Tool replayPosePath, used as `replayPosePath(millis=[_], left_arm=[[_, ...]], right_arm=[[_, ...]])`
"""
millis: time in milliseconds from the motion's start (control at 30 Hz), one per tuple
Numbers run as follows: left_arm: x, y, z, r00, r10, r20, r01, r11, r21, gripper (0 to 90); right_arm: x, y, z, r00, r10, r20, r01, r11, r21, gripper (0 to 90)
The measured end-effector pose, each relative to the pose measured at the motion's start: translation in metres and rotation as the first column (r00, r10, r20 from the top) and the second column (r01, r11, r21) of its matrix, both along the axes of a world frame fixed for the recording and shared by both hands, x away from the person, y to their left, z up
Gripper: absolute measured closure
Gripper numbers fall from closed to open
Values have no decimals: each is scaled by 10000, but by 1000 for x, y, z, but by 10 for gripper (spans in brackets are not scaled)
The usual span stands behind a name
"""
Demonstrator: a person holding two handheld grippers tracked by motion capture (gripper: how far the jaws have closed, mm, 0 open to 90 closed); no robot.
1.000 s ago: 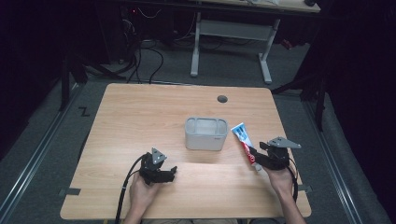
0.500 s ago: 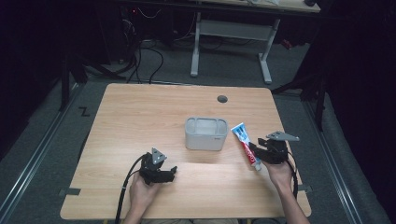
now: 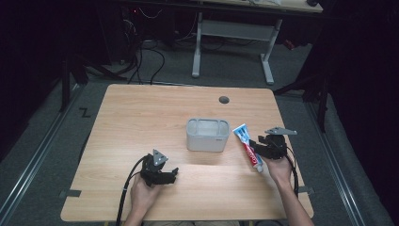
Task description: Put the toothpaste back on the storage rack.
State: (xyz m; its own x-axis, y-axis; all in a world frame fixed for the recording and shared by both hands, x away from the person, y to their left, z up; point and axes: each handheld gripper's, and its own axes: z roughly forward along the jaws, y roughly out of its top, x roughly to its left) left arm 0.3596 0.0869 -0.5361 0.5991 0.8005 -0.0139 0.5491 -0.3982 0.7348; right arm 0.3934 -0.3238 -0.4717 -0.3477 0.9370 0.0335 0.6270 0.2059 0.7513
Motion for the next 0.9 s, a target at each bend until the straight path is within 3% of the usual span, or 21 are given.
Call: replayPosePath(millis=[433,700,900], left_arm=[[0,0,0,10000,0,0,0,10000,4,182],[0,0,0,10000,3,2,-3,10000,4,182],[0,0,0,10000,2,0,-2,10000,4,182]], right_arm=[[21,1,-7,9976,-183,-664,178,9998,-79,497],[30,5,-8,9965,-212,-811,198,9996,-191,487],[38,4,-14,9918,-320,-1240,299,9994,-192,471]])
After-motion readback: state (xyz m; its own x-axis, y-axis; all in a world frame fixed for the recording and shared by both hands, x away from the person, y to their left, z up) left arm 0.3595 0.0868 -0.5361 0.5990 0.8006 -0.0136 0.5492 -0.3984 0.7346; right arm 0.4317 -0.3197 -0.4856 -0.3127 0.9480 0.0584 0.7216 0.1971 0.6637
